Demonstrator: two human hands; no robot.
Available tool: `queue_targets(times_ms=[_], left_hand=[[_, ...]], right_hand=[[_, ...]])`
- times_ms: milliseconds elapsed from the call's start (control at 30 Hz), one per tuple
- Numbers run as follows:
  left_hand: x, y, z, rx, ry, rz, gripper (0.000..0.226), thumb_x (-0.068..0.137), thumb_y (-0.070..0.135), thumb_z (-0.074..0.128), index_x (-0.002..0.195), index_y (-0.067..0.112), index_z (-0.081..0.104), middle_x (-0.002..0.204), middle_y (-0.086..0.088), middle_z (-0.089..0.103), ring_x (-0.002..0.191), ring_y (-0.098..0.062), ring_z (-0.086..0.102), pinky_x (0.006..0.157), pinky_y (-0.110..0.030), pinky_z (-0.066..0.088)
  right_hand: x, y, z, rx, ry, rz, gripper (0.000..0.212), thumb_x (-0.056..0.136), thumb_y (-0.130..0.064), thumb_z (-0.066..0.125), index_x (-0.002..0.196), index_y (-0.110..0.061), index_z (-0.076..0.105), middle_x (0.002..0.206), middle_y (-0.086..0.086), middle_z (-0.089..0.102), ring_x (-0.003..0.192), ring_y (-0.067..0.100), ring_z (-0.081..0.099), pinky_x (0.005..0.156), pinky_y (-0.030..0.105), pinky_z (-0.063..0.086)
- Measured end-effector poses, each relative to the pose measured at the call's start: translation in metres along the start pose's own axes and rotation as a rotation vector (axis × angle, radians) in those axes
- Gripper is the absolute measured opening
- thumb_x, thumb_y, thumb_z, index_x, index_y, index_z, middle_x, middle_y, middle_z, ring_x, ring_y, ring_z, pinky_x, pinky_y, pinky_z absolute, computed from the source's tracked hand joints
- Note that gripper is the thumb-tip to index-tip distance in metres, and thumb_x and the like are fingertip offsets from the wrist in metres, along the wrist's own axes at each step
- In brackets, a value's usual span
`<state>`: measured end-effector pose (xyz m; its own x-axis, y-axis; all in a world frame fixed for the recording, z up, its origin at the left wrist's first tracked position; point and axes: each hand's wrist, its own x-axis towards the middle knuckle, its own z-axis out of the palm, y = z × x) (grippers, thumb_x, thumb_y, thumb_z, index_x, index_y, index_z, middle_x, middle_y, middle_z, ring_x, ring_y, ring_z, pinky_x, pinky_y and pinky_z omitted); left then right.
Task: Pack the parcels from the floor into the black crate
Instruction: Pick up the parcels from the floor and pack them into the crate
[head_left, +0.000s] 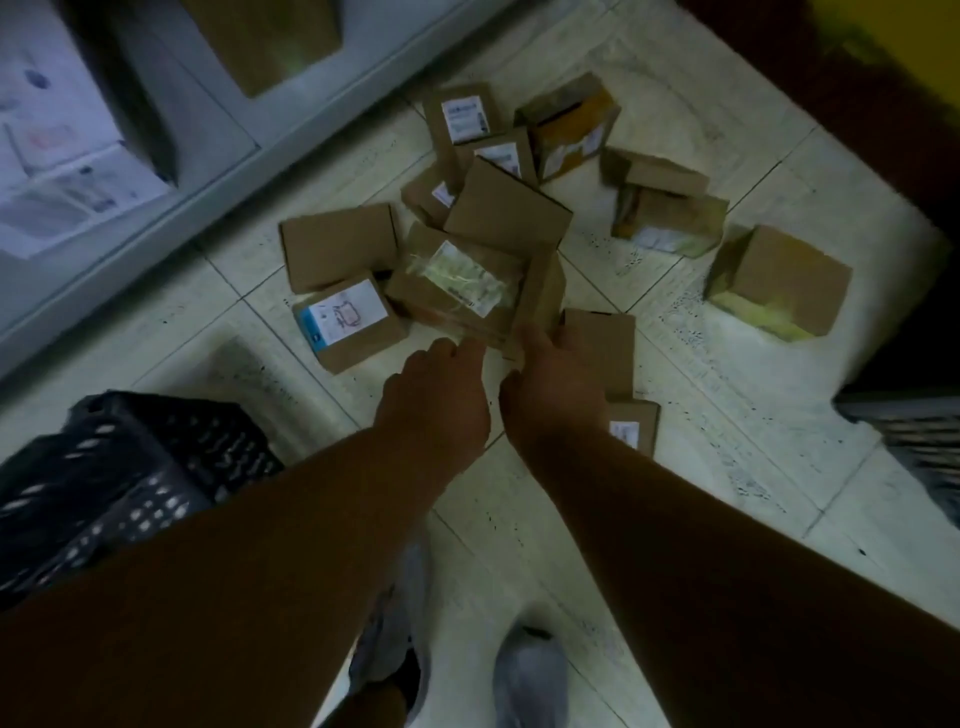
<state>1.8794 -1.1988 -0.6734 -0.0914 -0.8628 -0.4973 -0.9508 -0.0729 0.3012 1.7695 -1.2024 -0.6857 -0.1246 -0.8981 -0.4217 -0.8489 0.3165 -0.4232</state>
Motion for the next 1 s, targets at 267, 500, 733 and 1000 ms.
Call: queue_targets(times_ms=[267,500,733,1000], left_hand=[[0.093,-0.045,0.101,-0.077,-0.065,-0.001,0.057,0.091,0.006,0.046,0.144,0.024,0.034,0.139,-0.008,0.045,0.125,-0.028,0.047,0.099,-0.047,0.044],[0.097,-0.059,0.109,-0.096,-0.077,-0.014,0.052,0.094,0.011,0.047,0.144,0.022,0.036,0.137,-0.008,0.047,0.123,-0.028,0.048,0.099,-0.045,0.044],[0.048,-0.027,0.037,-0.401,-0.157,-0.298,0.043,0.097,0.011,0.046,0.139,0.014,0.044,0.140,-0.011,0.050,0.127,-0.028,0.049,0.102,-0.035,0.042],[-0.050,-0.011,-0.080,-1.117,-0.054,-0.807,0.035,0.097,0.035,0.048,0.121,0.010,0.056,0.114,-0.013,0.063,0.103,-0.029,0.061,0.089,-0.048,0.054]], right_hand=[[0.102,0.046,0.121,-0.315,-0.246,0.145,0.060,0.096,-0.032,0.053,0.147,-0.043,0.024,0.144,0.019,0.031,0.128,0.040,0.041,0.097,0.051,0.044],[0.119,0.065,0.113,-0.236,-0.209,0.202,0.049,0.096,-0.018,0.050,0.142,-0.023,0.035,0.138,0.018,0.037,0.118,0.038,0.052,0.094,0.051,0.049],[0.042,0.026,0.034,0.113,0.093,0.189,0.033,0.102,-0.023,0.043,0.135,-0.022,0.044,0.125,0.011,0.050,0.097,0.021,0.058,0.084,0.036,0.054],[-0.092,-0.070,-0.044,0.421,0.164,0.068,0.020,0.091,-0.022,0.049,0.102,-0.036,0.039,0.105,-0.002,0.057,0.089,0.017,0.061,0.077,0.044,0.058]])
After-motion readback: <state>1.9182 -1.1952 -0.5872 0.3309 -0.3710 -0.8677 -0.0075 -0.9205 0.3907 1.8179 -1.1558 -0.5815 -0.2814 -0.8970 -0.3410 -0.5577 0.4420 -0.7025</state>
